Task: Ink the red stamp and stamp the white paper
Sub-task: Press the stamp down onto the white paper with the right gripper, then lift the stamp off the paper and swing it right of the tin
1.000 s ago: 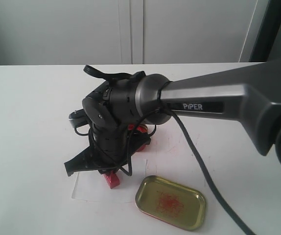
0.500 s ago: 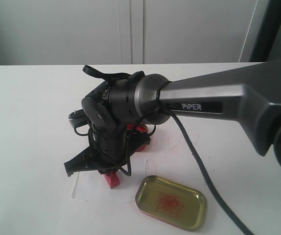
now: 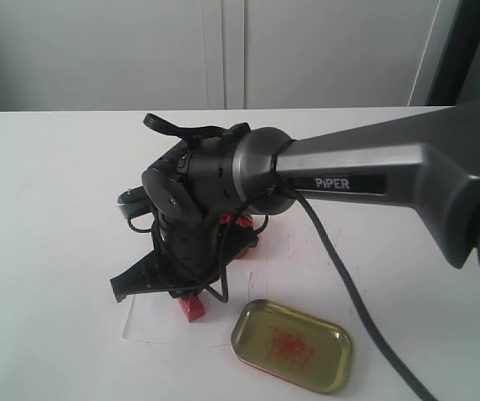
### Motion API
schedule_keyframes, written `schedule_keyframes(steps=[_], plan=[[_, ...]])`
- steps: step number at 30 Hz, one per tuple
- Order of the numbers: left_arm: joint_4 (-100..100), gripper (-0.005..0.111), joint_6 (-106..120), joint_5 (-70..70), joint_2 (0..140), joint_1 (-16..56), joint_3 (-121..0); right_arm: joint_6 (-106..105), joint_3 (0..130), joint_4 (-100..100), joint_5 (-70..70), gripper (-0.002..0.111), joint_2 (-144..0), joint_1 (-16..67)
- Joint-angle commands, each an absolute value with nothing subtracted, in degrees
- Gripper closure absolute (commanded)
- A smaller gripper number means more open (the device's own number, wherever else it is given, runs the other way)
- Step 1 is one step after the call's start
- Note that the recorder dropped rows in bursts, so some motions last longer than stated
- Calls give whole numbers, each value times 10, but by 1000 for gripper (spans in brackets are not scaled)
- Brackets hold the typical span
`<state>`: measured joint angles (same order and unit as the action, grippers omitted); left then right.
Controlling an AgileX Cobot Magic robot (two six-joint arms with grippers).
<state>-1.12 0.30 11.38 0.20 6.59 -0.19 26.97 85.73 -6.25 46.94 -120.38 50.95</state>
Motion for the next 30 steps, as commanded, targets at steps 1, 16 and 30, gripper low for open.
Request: schedule_keyframes(steps=[1, 16, 30], plan=[[-10, 107, 5, 112, 0, 64, 0, 272, 845, -64, 491, 108, -1199, 510], [-10, 107, 5, 112, 0, 64, 0, 272, 845, -80, 505, 108, -1158, 510], [-10, 107, 5, 112, 0, 64, 0, 272, 845, -92, 505, 108, -1138, 510]])
